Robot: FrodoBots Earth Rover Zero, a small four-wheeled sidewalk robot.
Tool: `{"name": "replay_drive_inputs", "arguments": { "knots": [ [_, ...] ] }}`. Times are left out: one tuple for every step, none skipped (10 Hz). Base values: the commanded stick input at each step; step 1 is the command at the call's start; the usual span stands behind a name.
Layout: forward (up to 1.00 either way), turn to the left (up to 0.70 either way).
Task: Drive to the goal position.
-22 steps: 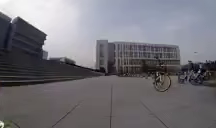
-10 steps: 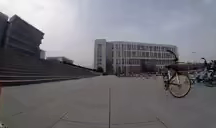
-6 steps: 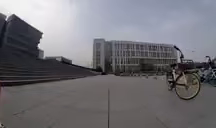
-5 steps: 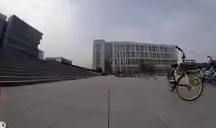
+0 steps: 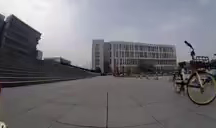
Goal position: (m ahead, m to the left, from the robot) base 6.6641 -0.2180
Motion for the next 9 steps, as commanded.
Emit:
{"name": "replay_drive_inputs", "arguments": {
  "knots": [
    [0.85,0.00],
    [0.85,0.00],
    [0.85,0.00],
    [0.85,0.00],
    [0.85,0.00],
    [0.85,0.00],
    [0.85,0.00],
    [0.85,0.00],
    [0.85,0.00]
  ]
}}
